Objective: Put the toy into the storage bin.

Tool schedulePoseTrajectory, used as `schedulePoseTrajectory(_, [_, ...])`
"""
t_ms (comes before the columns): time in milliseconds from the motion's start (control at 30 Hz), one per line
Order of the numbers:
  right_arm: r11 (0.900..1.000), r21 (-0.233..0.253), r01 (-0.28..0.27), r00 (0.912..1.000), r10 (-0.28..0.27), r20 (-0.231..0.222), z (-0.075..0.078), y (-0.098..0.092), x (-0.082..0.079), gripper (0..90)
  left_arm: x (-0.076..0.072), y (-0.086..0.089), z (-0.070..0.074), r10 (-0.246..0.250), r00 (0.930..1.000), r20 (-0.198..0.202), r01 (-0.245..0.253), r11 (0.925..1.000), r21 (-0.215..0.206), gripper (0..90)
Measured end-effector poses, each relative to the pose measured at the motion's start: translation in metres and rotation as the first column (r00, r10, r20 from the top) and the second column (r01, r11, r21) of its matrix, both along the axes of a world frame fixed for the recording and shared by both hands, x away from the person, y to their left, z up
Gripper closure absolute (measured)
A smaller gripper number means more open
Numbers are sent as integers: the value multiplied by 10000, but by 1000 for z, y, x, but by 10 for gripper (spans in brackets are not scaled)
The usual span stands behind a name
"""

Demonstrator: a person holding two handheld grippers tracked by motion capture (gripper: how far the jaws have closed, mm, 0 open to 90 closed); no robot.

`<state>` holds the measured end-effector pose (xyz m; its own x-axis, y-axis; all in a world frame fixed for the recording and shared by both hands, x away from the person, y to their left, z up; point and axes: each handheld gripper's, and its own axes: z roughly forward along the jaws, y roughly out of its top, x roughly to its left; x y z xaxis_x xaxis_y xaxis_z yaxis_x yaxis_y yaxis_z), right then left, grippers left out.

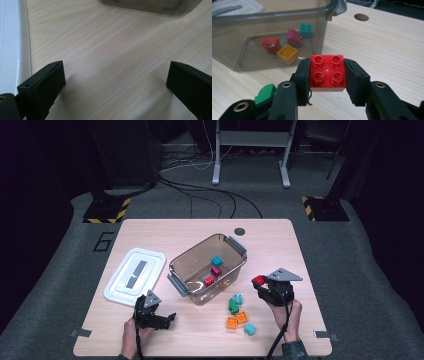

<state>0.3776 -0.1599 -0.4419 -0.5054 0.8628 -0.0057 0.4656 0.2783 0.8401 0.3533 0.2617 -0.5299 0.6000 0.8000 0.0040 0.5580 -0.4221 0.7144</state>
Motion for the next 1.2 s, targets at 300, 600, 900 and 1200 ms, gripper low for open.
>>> schedulePoseTrajectory(300, [10000,74,-31,9995,29,312,15,2,6,583,0,0,0,-50,10000,-30,51,10000,46,19])
schedulePoseTrajectory(600, [9998,122,-130,9978,121,655,31,7,12,583,0,0,0,-21,10000,-35,21,10000,30,19])
schedulePoseTrajectory(900, [9997,173,-178,9959,162,885,42,12,18,584,0,0,0,28,10000,-17,-28,10000,-30,19])
schedulePoseTrajectory(1200, [9994,230,-273,9931,245,1148,56,18,27,584,0,0,0,-9,10000,6,9,10000,22,19])
